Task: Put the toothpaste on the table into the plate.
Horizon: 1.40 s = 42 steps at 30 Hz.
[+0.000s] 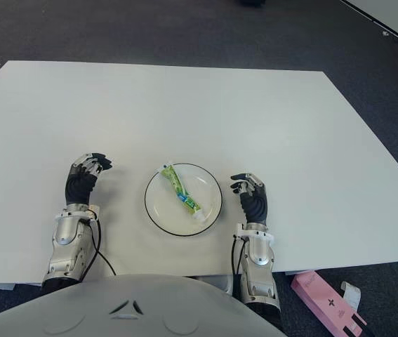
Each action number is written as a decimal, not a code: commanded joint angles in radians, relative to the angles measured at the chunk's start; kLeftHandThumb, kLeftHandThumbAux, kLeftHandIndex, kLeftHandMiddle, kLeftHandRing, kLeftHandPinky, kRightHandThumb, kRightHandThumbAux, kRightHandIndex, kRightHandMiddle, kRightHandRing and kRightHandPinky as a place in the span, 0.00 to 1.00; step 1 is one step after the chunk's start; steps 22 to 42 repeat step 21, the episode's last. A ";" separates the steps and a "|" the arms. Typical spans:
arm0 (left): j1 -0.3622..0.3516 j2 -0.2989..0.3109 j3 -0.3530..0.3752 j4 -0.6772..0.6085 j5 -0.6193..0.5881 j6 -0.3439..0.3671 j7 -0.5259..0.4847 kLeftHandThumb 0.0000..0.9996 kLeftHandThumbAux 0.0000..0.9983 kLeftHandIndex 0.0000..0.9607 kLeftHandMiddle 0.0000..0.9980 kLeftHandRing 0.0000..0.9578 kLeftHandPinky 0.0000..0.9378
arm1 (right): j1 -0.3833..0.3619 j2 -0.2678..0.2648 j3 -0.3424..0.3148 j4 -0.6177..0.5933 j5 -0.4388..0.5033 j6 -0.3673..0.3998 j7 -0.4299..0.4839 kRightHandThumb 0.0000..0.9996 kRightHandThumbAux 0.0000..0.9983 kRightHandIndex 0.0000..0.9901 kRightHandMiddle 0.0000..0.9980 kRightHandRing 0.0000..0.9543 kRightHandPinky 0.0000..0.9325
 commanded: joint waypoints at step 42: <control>0.042 0.023 -0.001 -0.056 0.001 0.078 -0.024 0.70 0.72 0.45 0.54 0.57 0.55 | -0.014 0.007 0.007 0.029 0.012 0.009 0.021 0.84 0.69 0.45 0.46 0.54 0.54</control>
